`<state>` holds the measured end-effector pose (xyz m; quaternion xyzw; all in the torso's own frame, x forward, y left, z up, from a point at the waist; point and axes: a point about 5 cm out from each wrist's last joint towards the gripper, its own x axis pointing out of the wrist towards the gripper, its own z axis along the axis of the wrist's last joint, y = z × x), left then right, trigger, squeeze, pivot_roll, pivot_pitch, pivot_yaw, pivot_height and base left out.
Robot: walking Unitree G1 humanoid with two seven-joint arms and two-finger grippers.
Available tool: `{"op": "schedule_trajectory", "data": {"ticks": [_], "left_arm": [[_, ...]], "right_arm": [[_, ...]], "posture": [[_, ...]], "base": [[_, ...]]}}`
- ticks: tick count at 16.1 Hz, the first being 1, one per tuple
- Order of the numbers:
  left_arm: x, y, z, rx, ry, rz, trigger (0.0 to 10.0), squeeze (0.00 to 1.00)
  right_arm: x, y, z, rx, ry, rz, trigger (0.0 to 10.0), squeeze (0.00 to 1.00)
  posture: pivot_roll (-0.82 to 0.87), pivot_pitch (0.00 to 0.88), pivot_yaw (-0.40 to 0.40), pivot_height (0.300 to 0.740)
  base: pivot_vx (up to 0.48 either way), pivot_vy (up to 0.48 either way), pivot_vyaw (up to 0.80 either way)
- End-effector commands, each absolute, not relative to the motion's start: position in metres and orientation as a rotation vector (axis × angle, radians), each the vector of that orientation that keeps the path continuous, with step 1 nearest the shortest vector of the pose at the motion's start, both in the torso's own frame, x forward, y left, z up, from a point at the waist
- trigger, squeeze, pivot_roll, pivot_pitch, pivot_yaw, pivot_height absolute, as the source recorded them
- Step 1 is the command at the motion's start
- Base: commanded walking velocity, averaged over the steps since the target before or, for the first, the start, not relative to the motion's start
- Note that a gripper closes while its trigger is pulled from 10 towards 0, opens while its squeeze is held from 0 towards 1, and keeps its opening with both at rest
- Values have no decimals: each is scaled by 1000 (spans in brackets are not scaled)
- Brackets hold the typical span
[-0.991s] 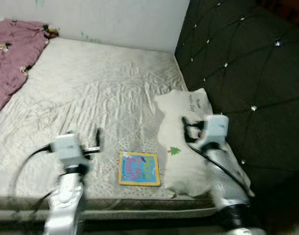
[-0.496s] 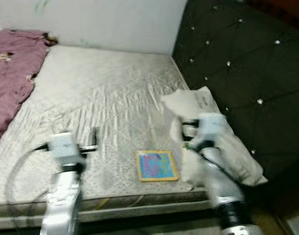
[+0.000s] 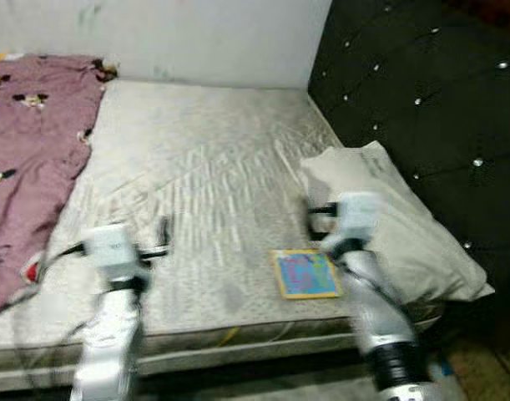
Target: Clean up the room
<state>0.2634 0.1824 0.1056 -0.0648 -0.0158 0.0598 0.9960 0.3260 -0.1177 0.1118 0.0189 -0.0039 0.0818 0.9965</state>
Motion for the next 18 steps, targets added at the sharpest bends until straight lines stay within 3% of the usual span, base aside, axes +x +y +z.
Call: {"op": "schedule_trajectory", "data": {"ticks": [1, 9, 18], "left_arm": [[266, 169, 106, -156, -27, 85, 10000, 0], [268, 165, 108, -168, -33, 74, 10000, 0], [268, 158, 112, -189, -55, 1, 10000, 0]], "right_arm": [[327, -133, 112, 17, -9, 126, 10000, 0], [328, -130, 112, 12, -4, 136, 10000, 0], [327, -131, 110, 3, 7, 128, 10000, 0]], "posture": [[15, 28, -91, 740], [11, 29, -90, 740], [10, 27, -83, 740]], "base": [[0, 480, 0], [0, 480, 0], [84, 0, 0]]}}
